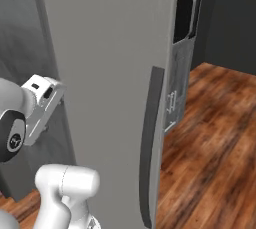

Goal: Place the fish on the counter behind the older fish on the same shelf of the fridge to maintain FIFO order. Close the fridge door when finished.

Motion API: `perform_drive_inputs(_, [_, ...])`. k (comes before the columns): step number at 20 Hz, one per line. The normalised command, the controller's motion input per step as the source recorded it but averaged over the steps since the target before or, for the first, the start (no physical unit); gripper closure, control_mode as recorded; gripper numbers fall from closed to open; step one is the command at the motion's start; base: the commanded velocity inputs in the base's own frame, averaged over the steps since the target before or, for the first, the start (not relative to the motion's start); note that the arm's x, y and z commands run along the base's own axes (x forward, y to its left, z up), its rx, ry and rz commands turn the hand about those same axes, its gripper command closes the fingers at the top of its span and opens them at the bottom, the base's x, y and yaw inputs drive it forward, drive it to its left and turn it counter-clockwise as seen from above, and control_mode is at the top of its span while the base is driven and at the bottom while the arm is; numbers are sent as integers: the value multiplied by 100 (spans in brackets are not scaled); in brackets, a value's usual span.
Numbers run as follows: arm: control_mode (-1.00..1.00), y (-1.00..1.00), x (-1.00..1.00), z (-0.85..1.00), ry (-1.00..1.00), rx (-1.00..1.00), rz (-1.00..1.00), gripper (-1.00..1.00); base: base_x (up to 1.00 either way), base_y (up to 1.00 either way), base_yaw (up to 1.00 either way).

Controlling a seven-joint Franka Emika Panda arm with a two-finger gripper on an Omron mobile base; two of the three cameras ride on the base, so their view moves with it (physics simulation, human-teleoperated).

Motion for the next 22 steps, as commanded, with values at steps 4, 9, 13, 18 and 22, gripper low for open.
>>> perform_drive_inputs(4, [-100,-26,3,0,-2,4,-5,-100,27,-10,-9])
perform_drive_inputs(9, [-100,-64,63,0,0,13,2,-100,0,0,0])
perform_drive_inputs(13, [-100,-53,100,0,-1,18,19,-100,0,0,0])
perform_drive_inputs(18, [-100,-7,95,-5,-17,20,34,-100,0,0,0])
perform_drive_inputs(22, [-100,0,92,-17,-18,16,38,-100,0,0,0])
